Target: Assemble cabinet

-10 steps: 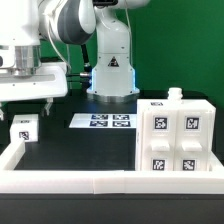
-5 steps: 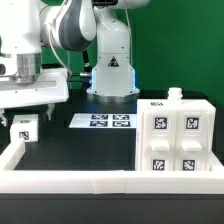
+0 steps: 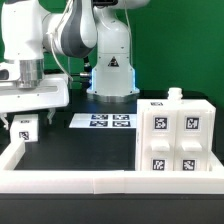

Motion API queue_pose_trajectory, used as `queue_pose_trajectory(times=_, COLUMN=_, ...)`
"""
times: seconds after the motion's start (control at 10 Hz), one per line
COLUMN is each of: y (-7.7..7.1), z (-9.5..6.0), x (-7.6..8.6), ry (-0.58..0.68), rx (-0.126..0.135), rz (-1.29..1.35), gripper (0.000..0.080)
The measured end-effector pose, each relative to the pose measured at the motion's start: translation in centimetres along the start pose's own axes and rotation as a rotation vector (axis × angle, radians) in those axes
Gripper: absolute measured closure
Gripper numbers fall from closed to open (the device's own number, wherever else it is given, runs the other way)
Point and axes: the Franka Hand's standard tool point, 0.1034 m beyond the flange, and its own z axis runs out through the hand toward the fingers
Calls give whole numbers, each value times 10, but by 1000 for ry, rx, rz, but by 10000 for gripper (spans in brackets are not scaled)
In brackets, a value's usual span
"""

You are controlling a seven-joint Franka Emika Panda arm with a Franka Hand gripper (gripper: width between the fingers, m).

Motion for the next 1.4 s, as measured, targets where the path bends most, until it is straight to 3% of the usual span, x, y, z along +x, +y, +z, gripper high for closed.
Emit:
queue_pose_trajectory(times=0.2, y=0, z=0, x=0, ry=0, rx=1, rz=-1, gripper=14)
queue_pose_trajectory(times=0.3, y=-1, z=0, x=1, ry=1, rx=-1, rz=-3, gripper=184)
queue_pose_trajectory(times=0.4, y=-1, z=-1, x=3, ry=4, rx=-5, rz=-8, gripper=236)
queue_pose_trajectory(times=0.8, y=-7, z=-5, x=15, ry=13, rx=-15, rz=-36, gripper=236)
queue_pose_trajectory(times=1.1, y=-34, z=-53, x=56, ry=52, rx=-36, rz=-41, gripper=236)
queue_pose_trajectory(times=1.4, y=-64, z=-104, x=121, ry=95, rx=-46, rz=11, gripper=236)
